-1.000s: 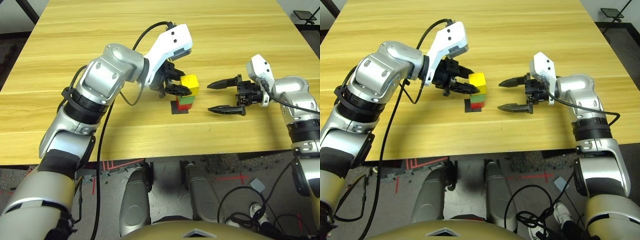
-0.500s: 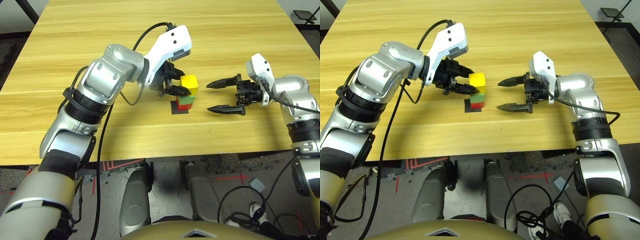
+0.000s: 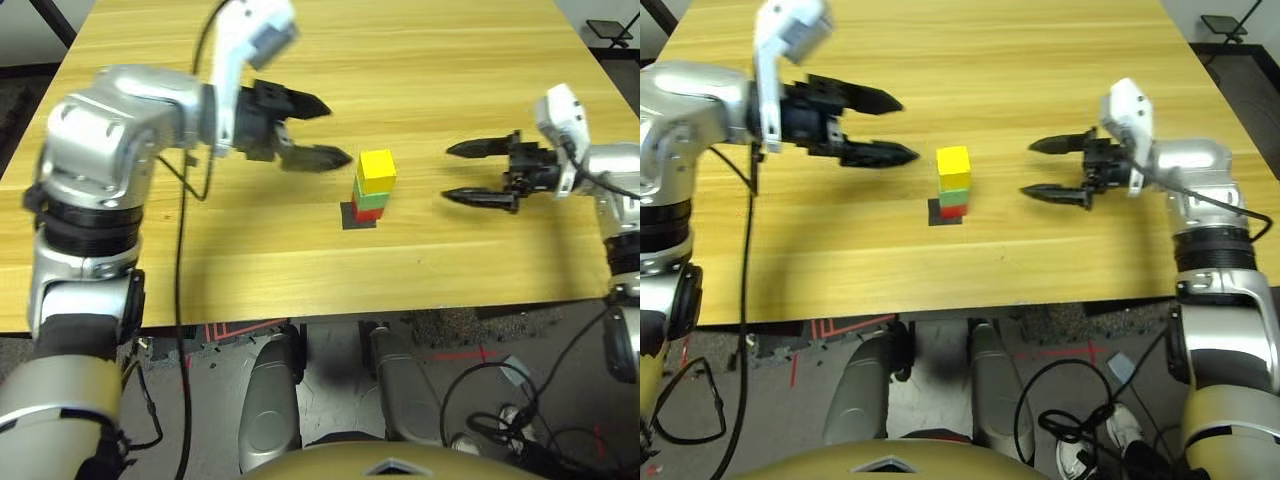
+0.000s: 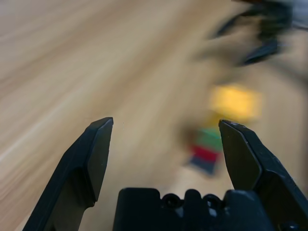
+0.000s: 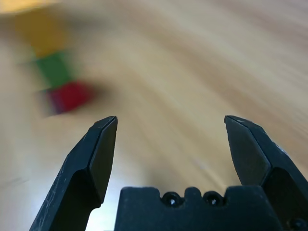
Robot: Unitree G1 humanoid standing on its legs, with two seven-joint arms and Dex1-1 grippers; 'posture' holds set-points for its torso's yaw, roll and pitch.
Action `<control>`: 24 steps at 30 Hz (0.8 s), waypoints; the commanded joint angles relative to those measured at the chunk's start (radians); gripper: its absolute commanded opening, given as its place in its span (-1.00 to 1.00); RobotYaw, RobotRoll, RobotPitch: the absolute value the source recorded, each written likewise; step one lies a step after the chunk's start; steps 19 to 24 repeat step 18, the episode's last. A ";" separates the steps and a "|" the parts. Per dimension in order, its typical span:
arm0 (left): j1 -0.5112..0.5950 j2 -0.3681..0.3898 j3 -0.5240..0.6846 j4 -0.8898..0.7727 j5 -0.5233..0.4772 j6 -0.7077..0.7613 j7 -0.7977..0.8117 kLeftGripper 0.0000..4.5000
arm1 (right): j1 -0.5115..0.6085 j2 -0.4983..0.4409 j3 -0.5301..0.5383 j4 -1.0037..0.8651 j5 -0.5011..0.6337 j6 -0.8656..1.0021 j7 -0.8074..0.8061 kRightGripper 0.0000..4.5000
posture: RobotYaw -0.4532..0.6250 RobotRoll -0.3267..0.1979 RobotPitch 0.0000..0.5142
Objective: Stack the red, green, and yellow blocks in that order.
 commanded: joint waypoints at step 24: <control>0.459 -0.304 0.221 0.356 0.197 -0.972 0.589 0.99 | 0.095 -0.054 -0.190 0.361 -0.037 -0.204 -0.512 1.00 | -0.07 -0.15 -0.07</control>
